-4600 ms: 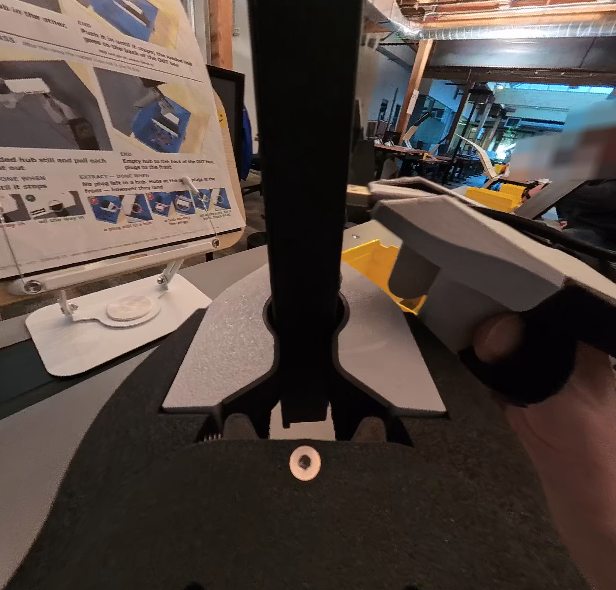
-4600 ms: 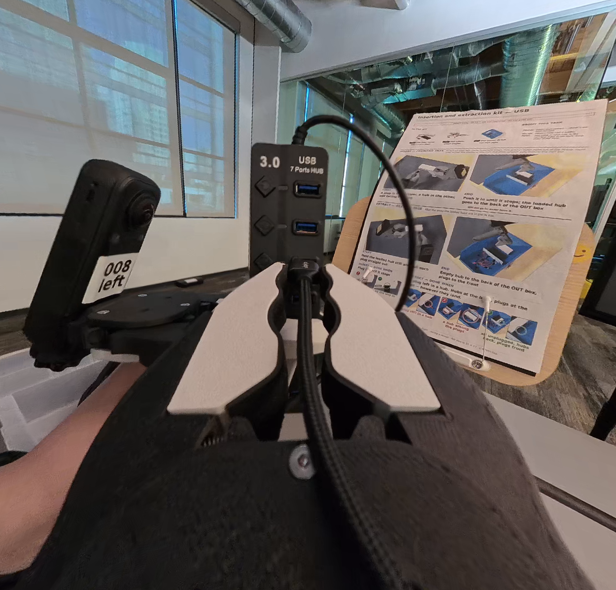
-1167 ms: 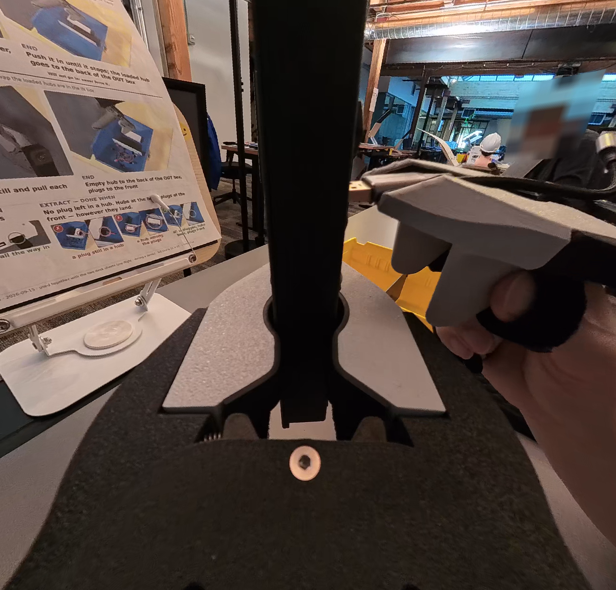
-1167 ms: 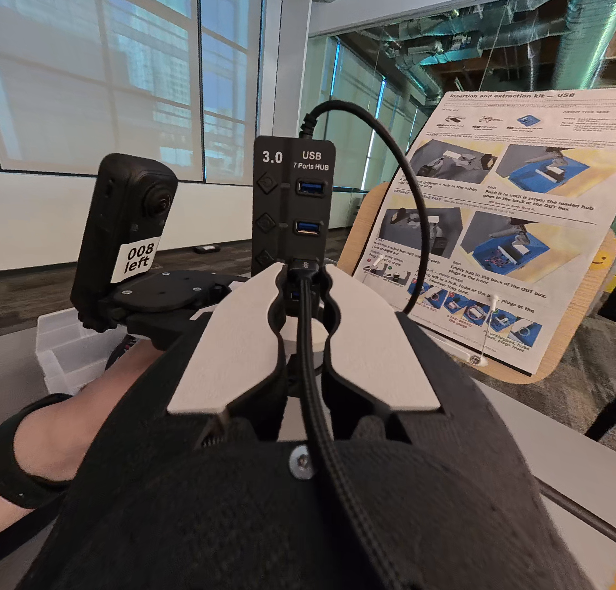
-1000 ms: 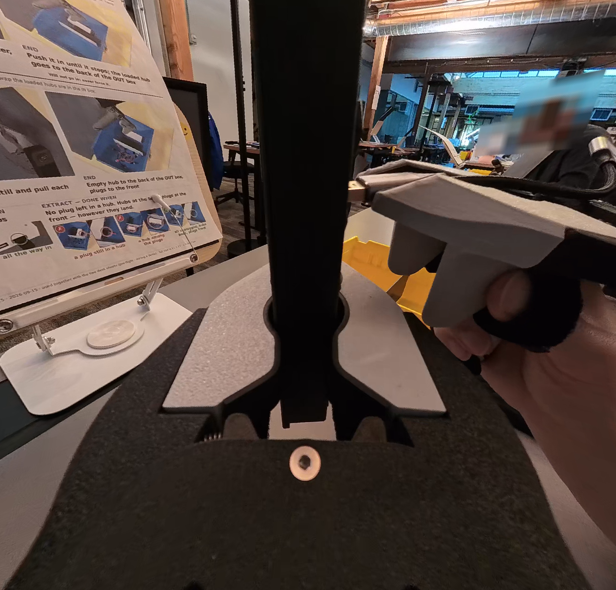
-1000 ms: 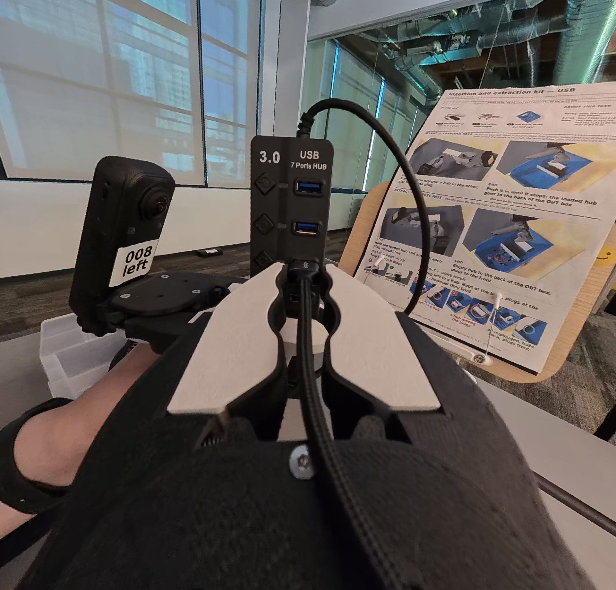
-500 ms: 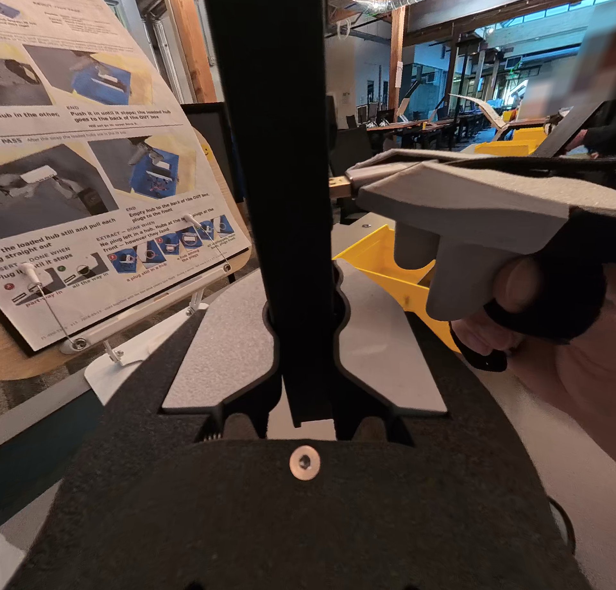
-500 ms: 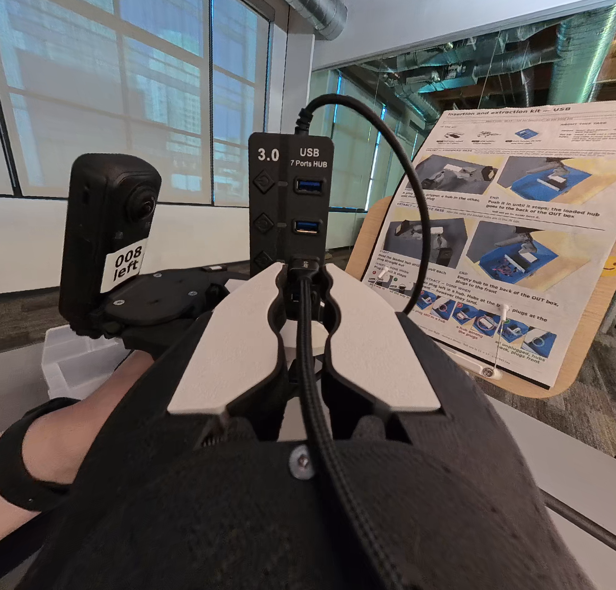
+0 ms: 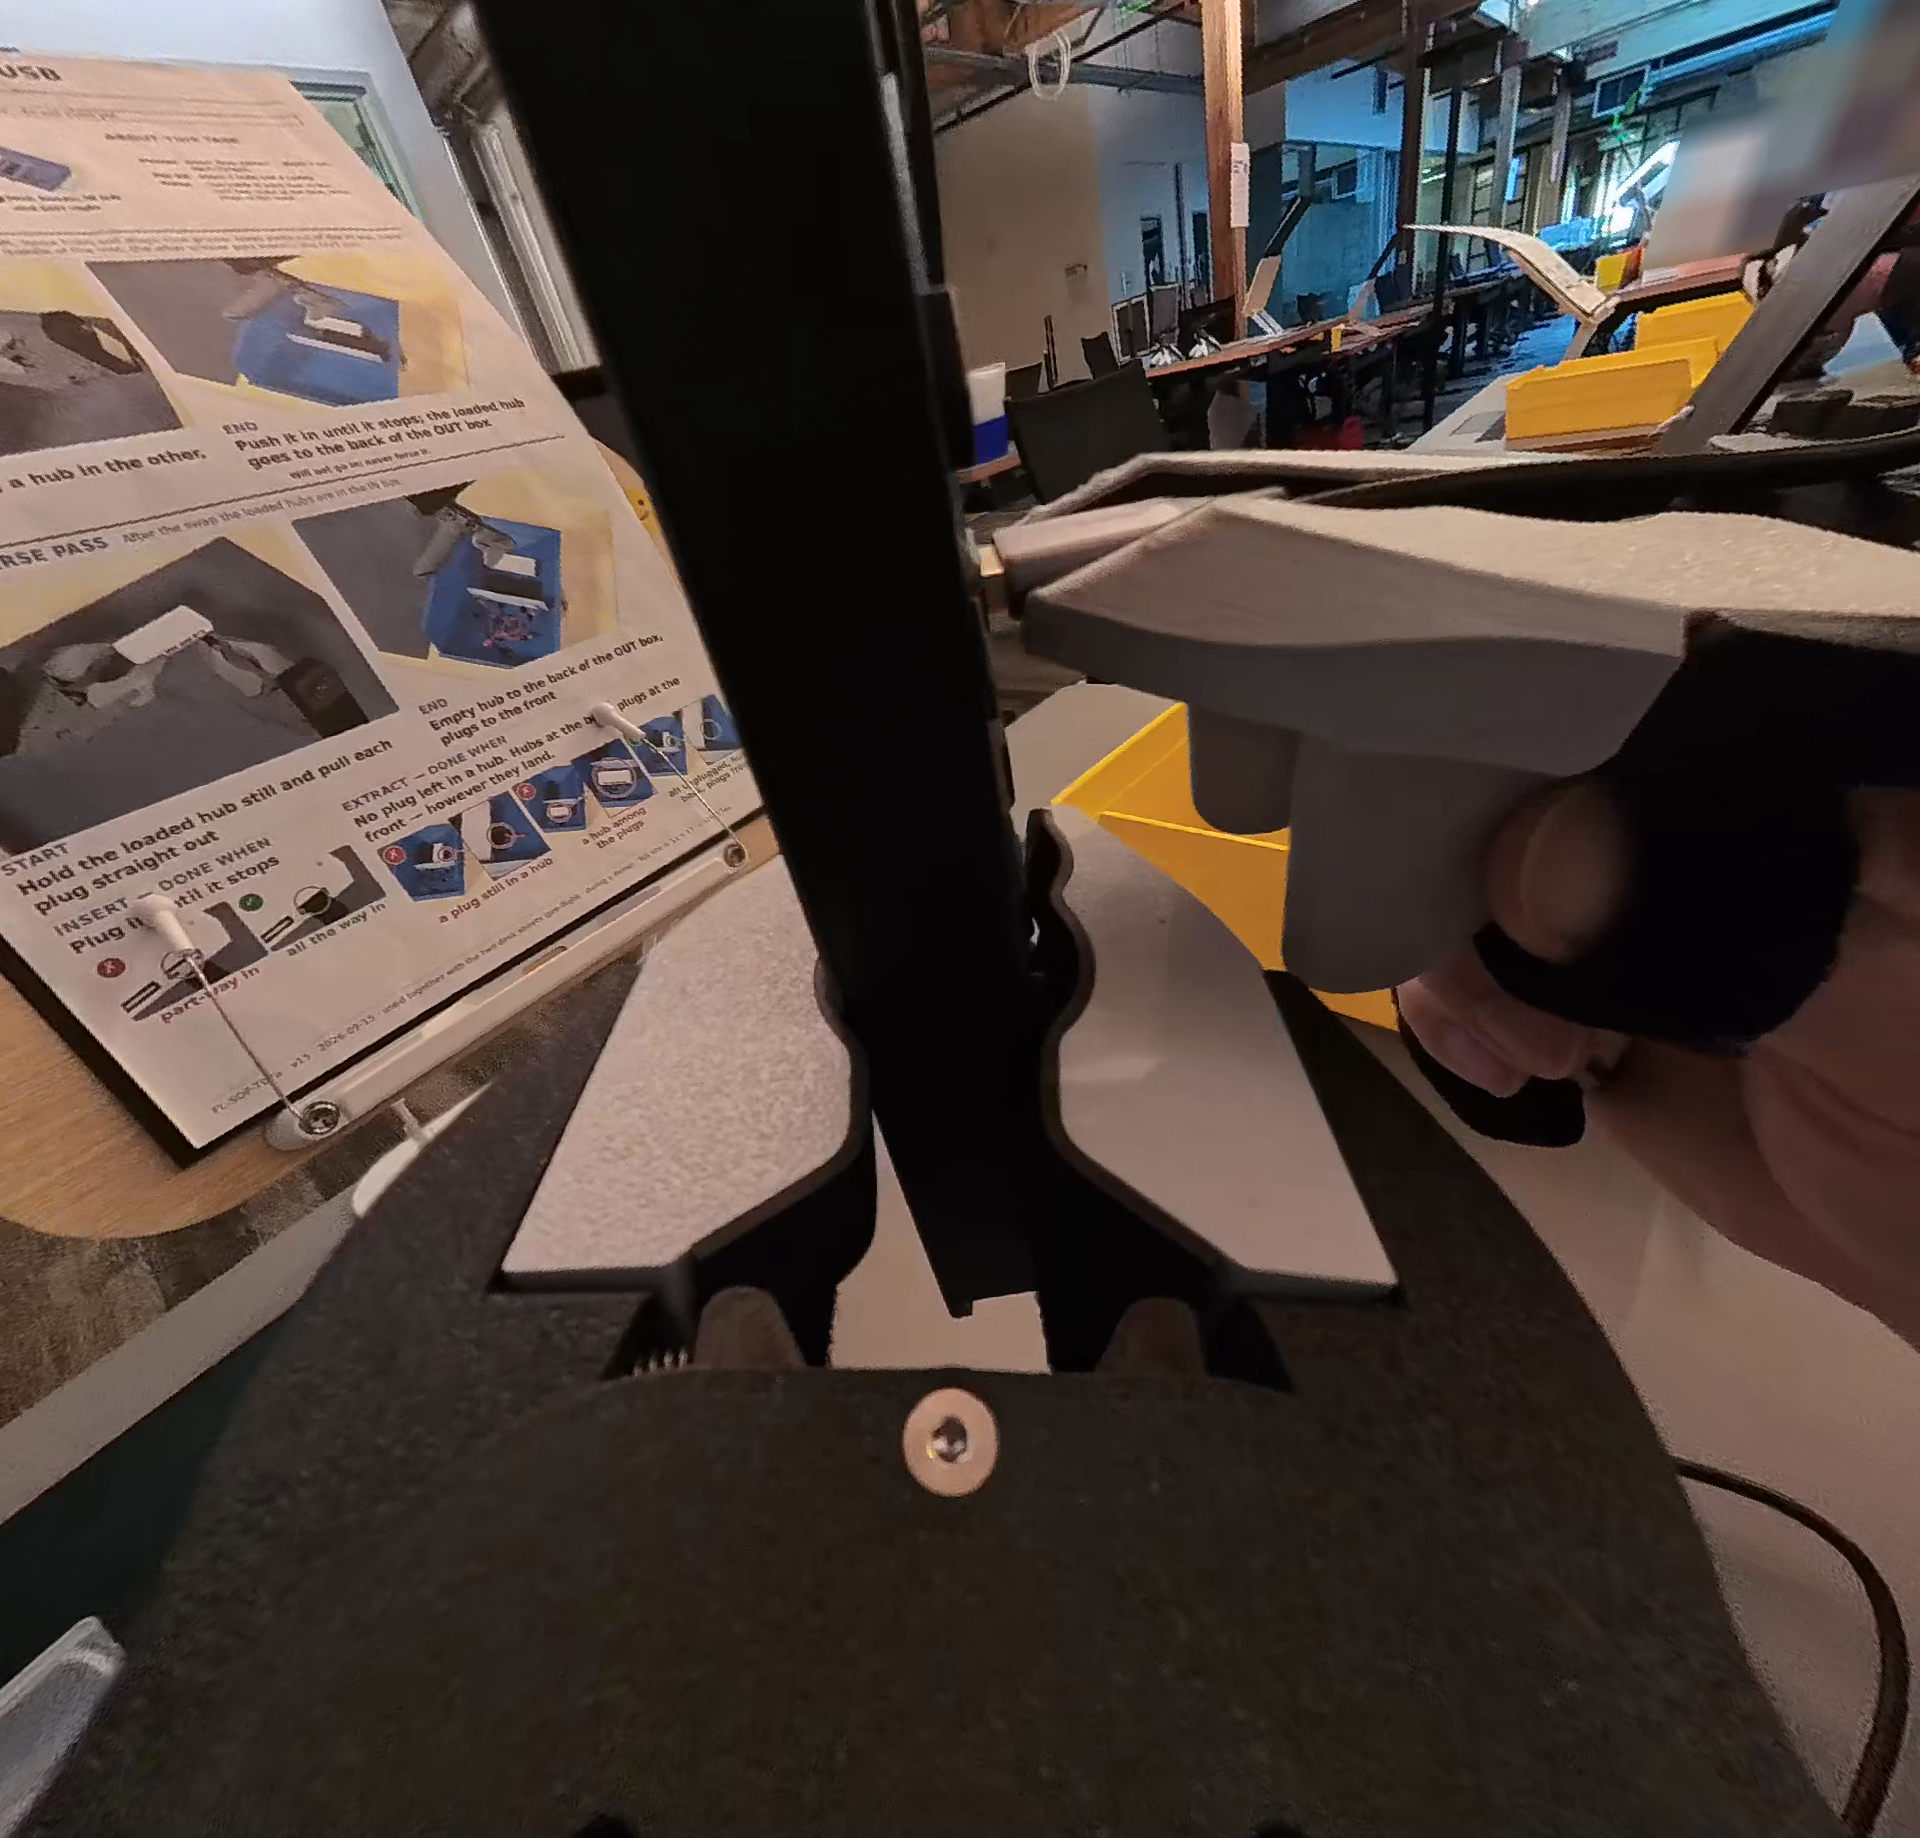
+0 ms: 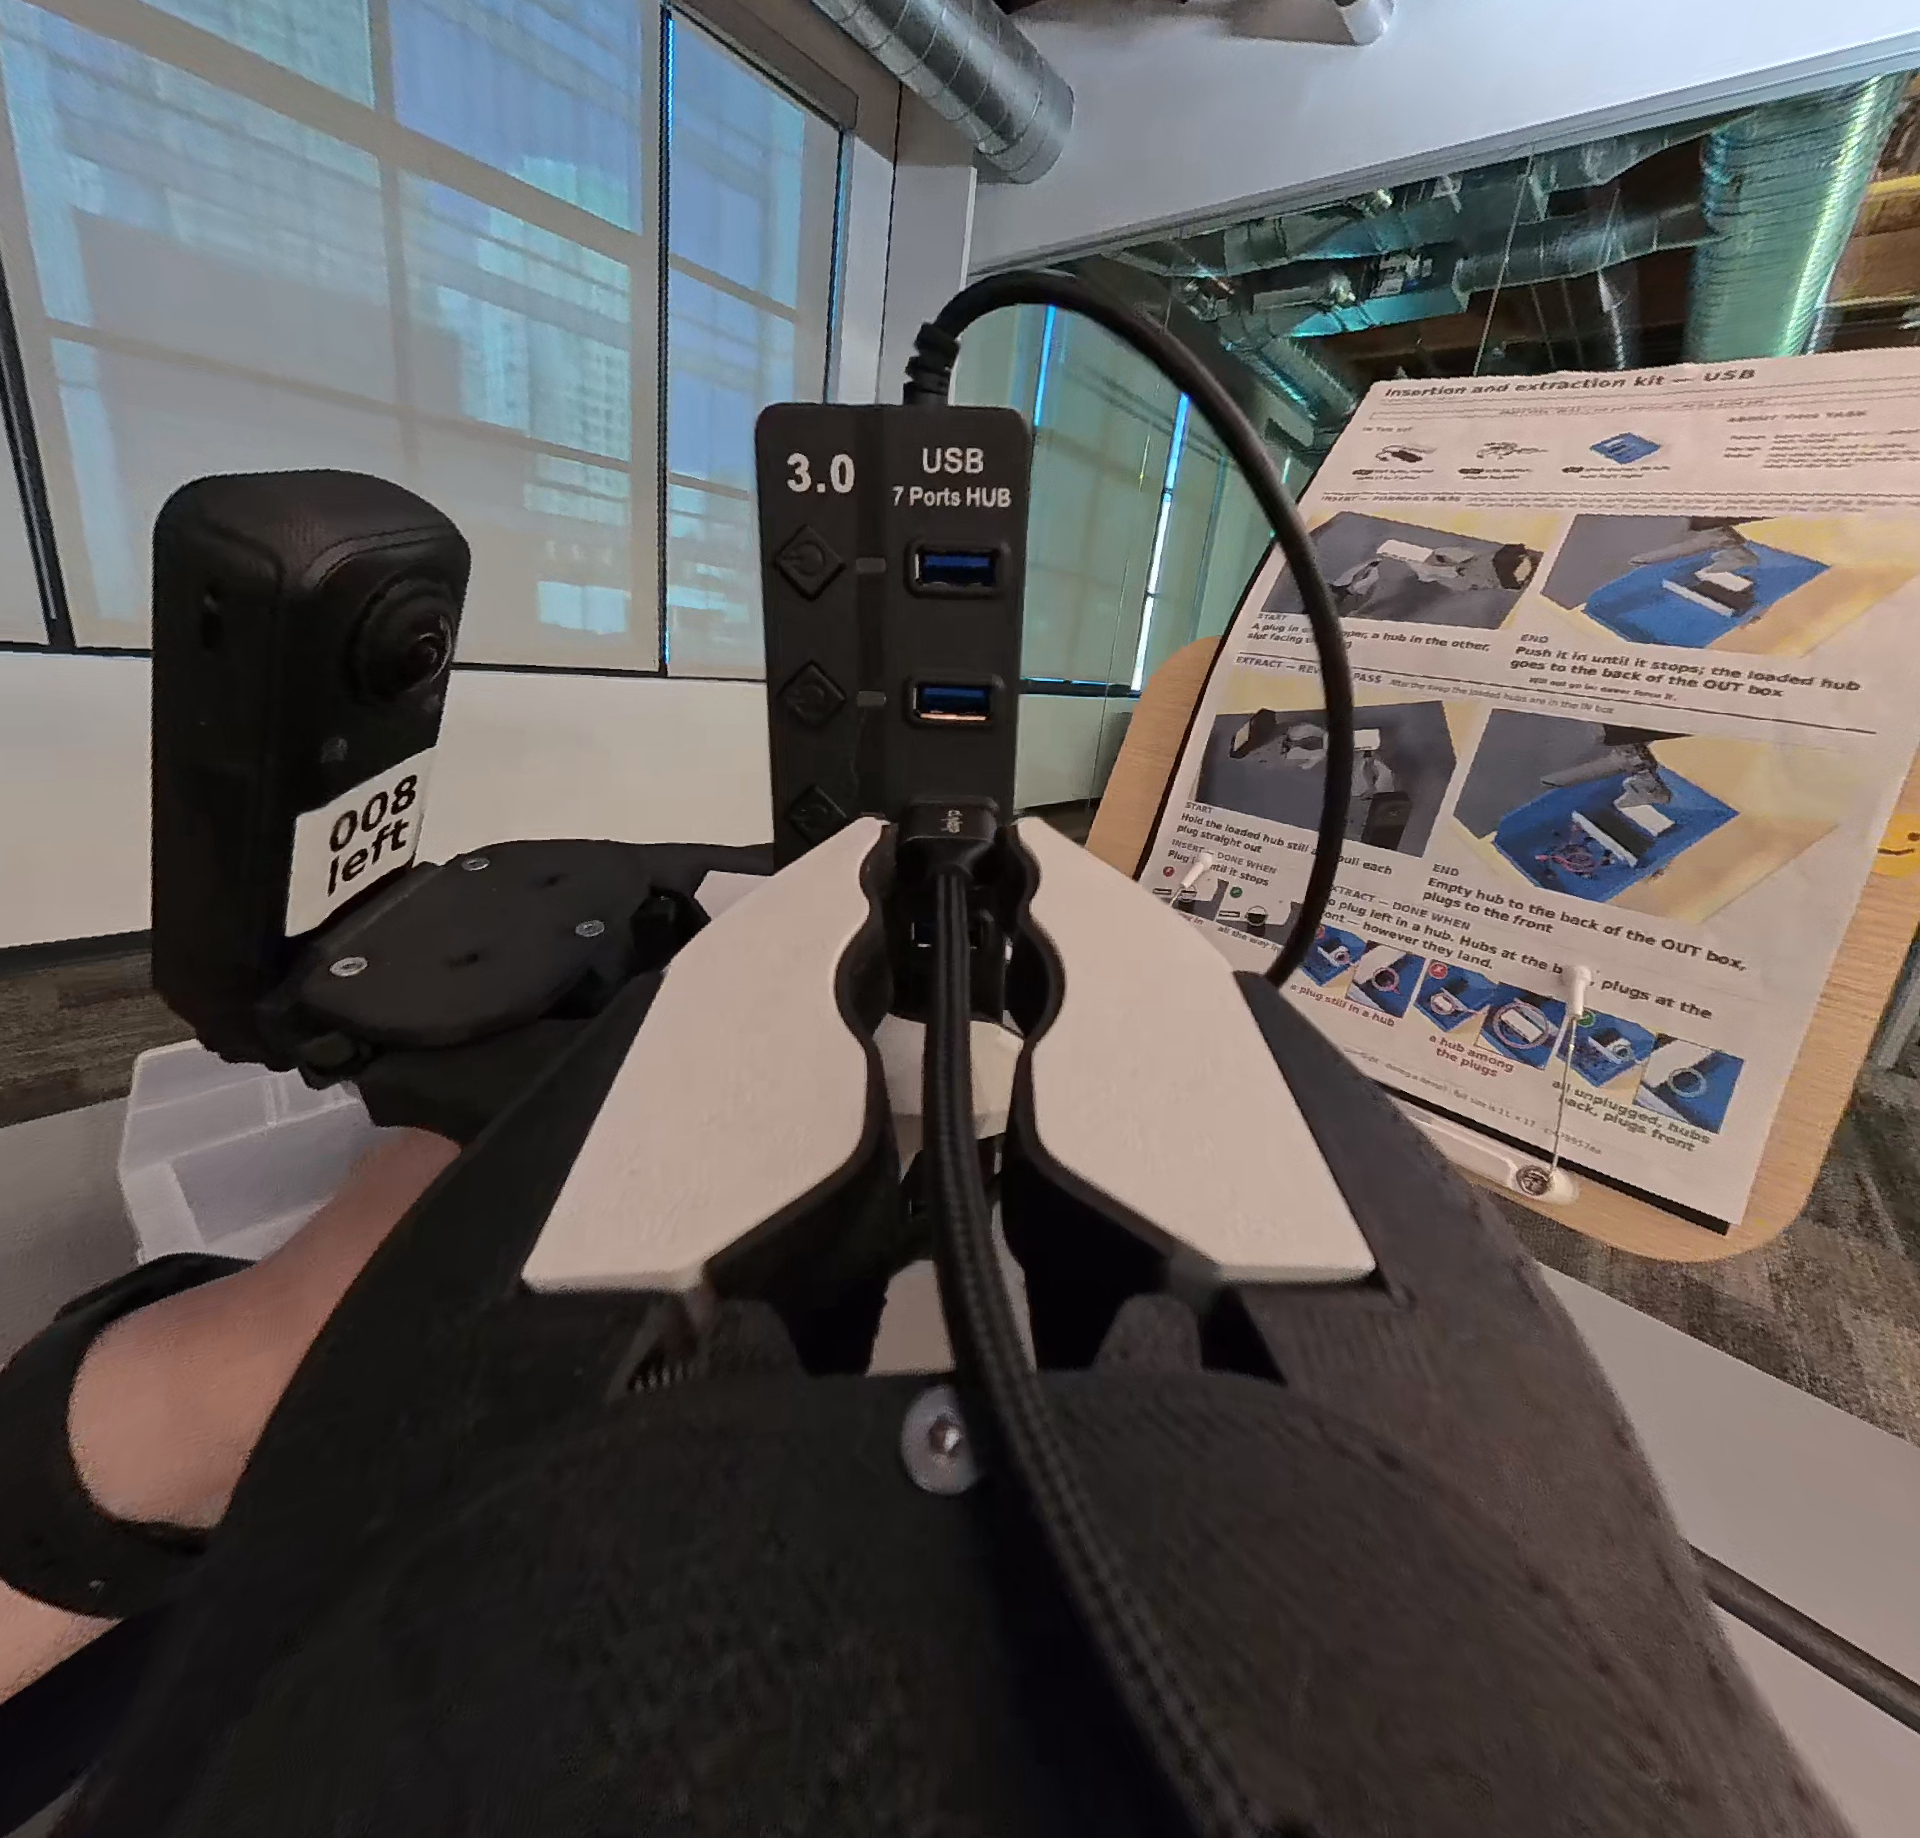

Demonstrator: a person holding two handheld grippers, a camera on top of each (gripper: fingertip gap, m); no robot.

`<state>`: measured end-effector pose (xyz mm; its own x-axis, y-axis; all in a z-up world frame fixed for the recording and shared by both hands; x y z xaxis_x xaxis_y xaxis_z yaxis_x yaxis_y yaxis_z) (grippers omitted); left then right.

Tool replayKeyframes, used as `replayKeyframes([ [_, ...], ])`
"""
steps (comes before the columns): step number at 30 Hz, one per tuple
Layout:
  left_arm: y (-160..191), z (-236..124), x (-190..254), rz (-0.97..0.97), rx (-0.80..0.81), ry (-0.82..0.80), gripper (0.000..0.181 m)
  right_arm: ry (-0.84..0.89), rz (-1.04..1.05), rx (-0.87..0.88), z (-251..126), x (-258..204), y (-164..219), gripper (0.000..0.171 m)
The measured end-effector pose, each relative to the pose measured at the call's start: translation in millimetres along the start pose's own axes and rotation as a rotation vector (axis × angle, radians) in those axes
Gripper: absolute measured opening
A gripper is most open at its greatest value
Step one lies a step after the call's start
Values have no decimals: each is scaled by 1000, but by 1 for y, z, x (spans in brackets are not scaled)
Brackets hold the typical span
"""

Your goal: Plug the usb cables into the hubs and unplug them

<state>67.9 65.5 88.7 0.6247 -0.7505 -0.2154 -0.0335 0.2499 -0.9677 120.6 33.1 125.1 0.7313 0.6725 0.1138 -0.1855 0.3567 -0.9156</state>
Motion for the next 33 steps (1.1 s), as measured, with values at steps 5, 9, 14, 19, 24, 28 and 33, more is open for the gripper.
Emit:
replayKeyframes([
  [5,-4,-1,2,41,13,-19,28,14,-18,29,-2,-3,-3,19],
  [9,-5,-2,-1,72,2,-66,28,8,23,40,0,-3,-3,19],
  [14,-11,-7,-10,41,21,-118,26,-40,-14,31,2,-3,-2,19],
  [19,-14,-11,-16,7,51,-121,29,-52,-9,70,0,-6,-6,19],
  [24,-17,-11,-11,14,76,-109,30,-70,-12,131,-3,-9,-11,18],
  [28,-16,-9,-8,34,65,-114,30,-69,33,184,-7,-6,-16,16],
  [33,-11,-5,-6,-38,63,-89,26,-66,-76,132,-7,-5,-16,16],
])
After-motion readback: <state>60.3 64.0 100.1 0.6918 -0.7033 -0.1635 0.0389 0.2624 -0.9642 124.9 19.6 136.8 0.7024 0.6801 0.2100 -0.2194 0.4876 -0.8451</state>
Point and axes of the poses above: each gripper's, where its closed fingertips meet, z out along the fingers, y out of its underside, x = y × z across the jaws, the point moved 5 cm from there along -z, back along the fingers, and after that the axes turned 6 degrees about x, right-handed, at the moved point
